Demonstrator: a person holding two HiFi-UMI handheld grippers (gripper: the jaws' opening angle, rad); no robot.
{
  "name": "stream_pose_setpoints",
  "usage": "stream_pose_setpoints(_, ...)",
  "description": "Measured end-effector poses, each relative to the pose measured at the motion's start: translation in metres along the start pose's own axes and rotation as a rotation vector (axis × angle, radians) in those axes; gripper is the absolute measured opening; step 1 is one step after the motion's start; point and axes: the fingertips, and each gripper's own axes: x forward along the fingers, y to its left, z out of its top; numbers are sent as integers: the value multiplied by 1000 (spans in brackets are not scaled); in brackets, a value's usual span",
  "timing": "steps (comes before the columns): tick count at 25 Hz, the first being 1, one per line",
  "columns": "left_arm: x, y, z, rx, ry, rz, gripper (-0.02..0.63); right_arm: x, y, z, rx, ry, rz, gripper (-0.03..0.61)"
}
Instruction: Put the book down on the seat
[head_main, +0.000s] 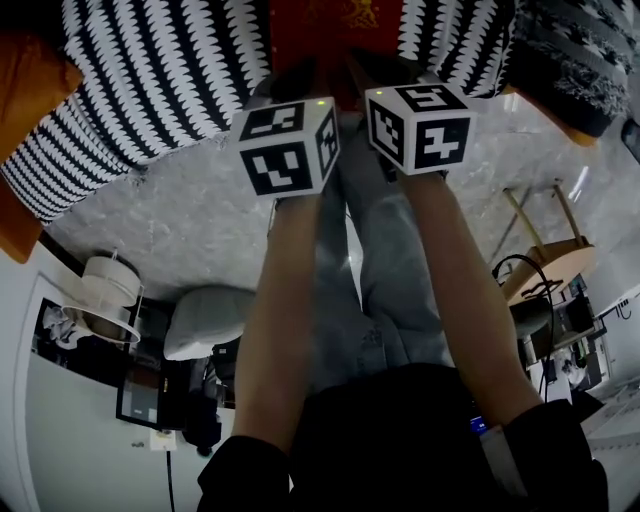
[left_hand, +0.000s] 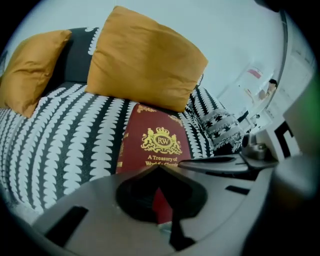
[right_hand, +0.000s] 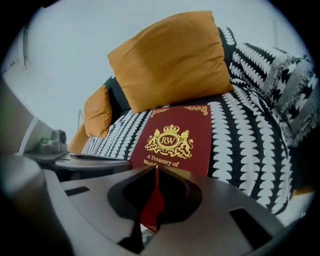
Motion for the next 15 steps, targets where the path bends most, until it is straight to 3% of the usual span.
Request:
stream_pose_setpoints(9, -46, -4, 11, 5, -92, 19, 12, -31, 29, 17, -54, -66, 7, 28)
stream_pose_setpoints(15, -85, -26, 47, -6, -172, 19, 12, -77, 42, 50, -115, -114, 5, 28)
